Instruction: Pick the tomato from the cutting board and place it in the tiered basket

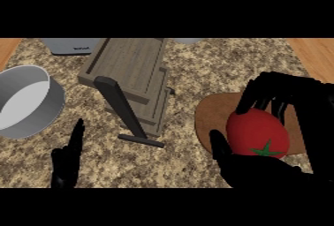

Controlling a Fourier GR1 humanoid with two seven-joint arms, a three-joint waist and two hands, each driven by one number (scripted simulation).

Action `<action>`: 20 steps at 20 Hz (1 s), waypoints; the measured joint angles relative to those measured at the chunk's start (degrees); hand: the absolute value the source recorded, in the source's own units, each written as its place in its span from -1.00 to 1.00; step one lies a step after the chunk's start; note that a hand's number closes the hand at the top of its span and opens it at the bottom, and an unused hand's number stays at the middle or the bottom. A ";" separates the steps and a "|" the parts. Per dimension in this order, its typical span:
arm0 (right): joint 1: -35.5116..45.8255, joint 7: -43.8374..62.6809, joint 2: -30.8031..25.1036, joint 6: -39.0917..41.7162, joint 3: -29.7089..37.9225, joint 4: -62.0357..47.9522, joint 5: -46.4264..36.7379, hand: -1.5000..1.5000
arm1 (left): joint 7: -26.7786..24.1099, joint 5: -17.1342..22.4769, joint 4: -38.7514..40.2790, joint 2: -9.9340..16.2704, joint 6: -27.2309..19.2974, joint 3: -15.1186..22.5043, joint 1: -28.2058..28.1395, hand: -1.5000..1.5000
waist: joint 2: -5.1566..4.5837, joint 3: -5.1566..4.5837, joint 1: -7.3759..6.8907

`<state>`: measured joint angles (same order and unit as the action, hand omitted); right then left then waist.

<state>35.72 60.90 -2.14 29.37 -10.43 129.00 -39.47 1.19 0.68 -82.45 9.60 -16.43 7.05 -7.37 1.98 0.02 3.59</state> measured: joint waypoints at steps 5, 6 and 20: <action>8.63 0.88 -1.93 3.31 3.87 2.94 1.06 1.00 | 0.14 0.25 -0.21 0.18 0.50 -0.16 0.04 0.00 | 0.03 -0.14 -0.29; 10.62 1.15 -2.02 3.79 4.63 2.56 1.26 1.00 | 0.34 0.20 -0.24 0.27 0.58 -0.13 0.15 0.00 | 0.01 -0.16 -0.43; 37.58 3.59 -2.56 8.28 16.14 -17.81 0.98 1.00 | -0.29 -0.25 -0.13 0.22 1.67 0.44 0.97 0.00 | -0.50 -0.21 -2.36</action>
<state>73.31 64.49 -4.70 37.65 5.71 111.19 -38.49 0.90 0.43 -82.58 9.82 -14.76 7.50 -6.40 1.48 -0.18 1.23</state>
